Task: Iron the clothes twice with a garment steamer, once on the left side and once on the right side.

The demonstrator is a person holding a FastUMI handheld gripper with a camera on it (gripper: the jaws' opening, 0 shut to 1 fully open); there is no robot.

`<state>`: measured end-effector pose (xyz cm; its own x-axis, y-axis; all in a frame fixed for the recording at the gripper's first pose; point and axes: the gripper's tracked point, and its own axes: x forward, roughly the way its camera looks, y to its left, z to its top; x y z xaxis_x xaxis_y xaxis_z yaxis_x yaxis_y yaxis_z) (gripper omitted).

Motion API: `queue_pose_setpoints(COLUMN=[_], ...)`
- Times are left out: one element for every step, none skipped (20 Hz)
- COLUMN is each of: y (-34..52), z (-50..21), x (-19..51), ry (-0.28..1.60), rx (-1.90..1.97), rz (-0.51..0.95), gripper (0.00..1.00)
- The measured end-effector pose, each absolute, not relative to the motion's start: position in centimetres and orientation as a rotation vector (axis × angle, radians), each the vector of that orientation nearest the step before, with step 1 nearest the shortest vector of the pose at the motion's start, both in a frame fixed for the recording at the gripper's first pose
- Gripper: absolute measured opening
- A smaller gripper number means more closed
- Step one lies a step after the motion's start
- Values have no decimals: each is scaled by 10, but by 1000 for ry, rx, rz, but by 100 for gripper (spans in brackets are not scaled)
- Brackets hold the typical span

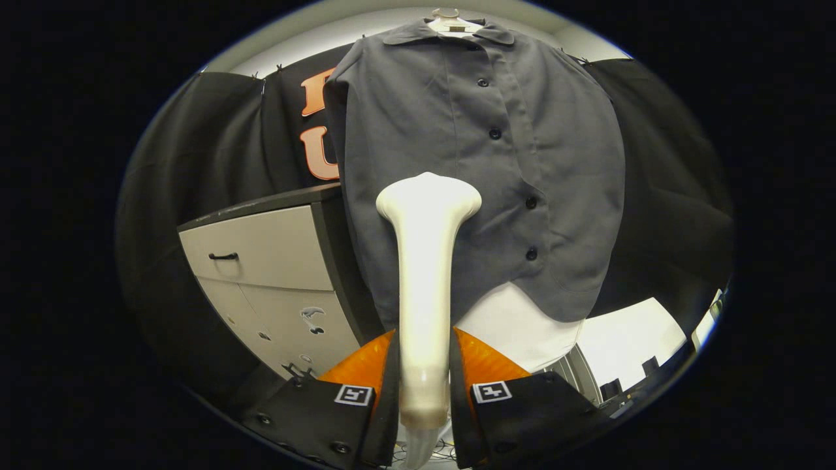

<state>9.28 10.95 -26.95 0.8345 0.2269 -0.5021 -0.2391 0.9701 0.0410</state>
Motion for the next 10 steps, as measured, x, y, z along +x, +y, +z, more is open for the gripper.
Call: queue_pose_setpoints(y=[109,109,110,109,109,106,105,103,101,98], z=[-274,-276,-278,-279,-280,-284,-288,-289,-288,-286], x=[92,92,91,90,88,87,82,77,72,68], ry=[538,545,549,550,545,550,559,564,562,560], rx=[-22,-18,-16,-17,-24,-38,-45,-36,-21,-11], rz=[246,246,246,246,249,247,248,250,251,250], gripper=[42,42,42,42,42,42,42,42,42,42])
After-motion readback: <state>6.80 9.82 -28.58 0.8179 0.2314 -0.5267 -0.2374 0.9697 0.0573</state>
